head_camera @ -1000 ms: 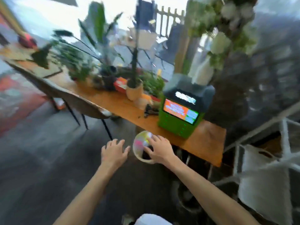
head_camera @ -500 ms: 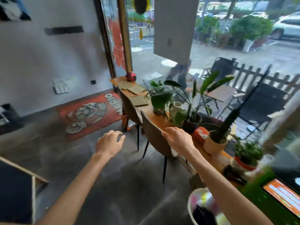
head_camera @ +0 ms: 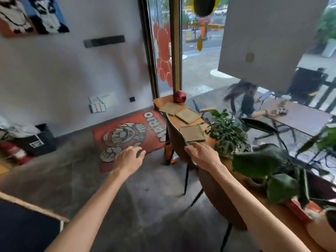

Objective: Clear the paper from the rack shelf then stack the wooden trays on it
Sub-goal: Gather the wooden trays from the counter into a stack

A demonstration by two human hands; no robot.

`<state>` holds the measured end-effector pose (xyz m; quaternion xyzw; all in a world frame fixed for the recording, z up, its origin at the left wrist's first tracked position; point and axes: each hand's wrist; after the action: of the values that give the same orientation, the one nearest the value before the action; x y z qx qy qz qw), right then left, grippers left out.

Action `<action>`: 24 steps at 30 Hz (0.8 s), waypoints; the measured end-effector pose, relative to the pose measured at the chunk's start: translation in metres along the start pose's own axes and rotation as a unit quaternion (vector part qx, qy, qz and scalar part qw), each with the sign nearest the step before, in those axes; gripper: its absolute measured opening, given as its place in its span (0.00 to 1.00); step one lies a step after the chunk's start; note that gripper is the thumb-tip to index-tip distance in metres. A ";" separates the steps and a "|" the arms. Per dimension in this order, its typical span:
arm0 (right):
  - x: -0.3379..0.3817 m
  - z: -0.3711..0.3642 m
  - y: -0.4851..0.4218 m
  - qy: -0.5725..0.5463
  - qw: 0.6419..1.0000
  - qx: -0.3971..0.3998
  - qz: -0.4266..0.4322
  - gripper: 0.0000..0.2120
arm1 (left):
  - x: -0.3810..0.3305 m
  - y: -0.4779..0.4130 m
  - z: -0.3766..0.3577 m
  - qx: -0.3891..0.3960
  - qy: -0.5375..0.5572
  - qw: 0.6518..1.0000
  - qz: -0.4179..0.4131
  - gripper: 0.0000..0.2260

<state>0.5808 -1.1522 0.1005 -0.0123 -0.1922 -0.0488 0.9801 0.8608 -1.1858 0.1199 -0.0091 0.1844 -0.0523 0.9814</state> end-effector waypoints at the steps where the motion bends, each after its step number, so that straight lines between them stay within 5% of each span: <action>1: 0.009 -0.005 -0.022 -0.001 1.000 0.008 0.001 0.27 | 0.007 -0.022 -0.001 0.004 0.002 1.000 0.003 0.17; 15: 0.060 -0.087 -0.357 -0.074 0.988 -0.009 -0.134 0.27 | 0.082 -0.394 -0.050 0.076 0.001 0.996 -0.049 0.15; 24: -0.047 -0.144 -0.463 -0.160 0.906 -0.064 -0.387 0.20 | 0.009 -0.596 -0.162 0.189 0.044 0.973 -0.127 0.13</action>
<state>0.5454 -1.6147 -0.0483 -0.0070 -0.3322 -0.4337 0.8376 0.7508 -1.7791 -0.0122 0.1552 0.2116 -0.2103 0.9418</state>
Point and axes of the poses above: each hand's wrist, its own y-axis away from the middle knuckle, its own z-axis out of the back of the hand, x = y × z, and after that the axes turned 4 degrees about y, right-handed
